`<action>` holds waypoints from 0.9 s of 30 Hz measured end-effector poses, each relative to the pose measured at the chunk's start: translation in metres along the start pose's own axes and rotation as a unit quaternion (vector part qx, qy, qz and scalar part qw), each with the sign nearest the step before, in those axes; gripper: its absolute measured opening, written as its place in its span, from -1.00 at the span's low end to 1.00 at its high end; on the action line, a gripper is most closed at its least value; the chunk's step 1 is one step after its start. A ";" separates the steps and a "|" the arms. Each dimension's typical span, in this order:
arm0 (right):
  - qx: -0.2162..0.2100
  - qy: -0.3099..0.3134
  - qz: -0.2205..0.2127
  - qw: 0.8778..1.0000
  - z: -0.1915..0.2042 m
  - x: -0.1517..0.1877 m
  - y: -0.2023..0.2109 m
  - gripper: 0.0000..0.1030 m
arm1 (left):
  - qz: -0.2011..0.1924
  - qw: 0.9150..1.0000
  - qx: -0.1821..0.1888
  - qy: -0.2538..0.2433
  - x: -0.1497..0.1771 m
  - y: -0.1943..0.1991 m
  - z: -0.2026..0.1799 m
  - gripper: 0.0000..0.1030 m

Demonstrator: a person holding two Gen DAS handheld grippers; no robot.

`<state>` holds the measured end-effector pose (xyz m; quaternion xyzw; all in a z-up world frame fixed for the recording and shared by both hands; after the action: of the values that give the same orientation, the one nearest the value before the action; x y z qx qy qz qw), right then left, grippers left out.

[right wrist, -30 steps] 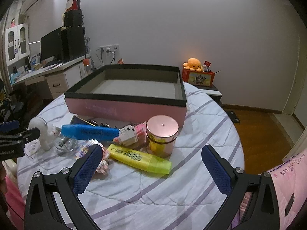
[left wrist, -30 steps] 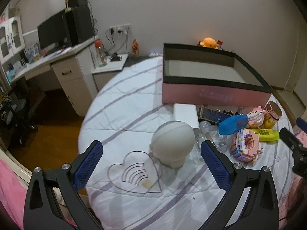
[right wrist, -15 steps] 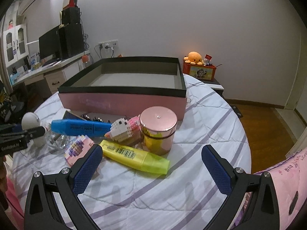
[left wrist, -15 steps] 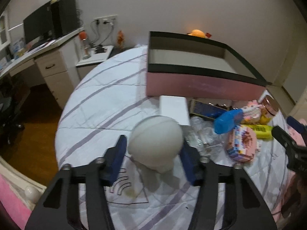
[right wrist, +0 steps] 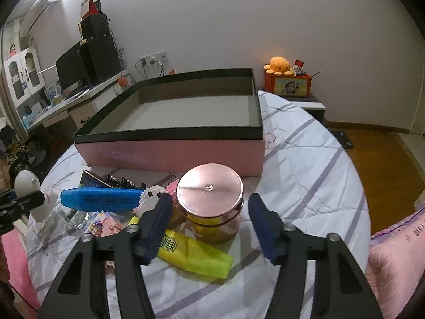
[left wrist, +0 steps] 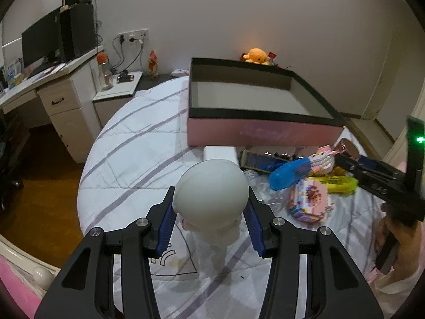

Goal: Organize rigid objects
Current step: 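Grasp the white ball with the left gripper while the right gripper grasps the rose-gold jar, then lower the white ball and rose-gold jar into the pink box and open both grippers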

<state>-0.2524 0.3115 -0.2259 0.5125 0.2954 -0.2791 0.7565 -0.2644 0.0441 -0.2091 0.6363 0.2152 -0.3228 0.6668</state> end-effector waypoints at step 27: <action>-0.009 0.066 -0.049 0.997 0.018 -0.064 0.028 -0.04 | -0.073 0.994 0.065 -0.051 -0.094 0.015 -0.050 -0.06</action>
<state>-0.2723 0.3110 -0.1569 0.5080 0.3720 -0.2782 0.7254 -0.3133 0.1084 -0.1374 0.6435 0.2049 -0.4160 0.6090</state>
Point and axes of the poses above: each gripper's, at about its wrist camera, not at the fingertips, and y roughly against the way its jaws point, z to its left, x to its underside, the point moved 1 cm from there along -y, roughly the way its jaws point, and after that the axes turned 15 degrees about -x, right-handed, at the moved point
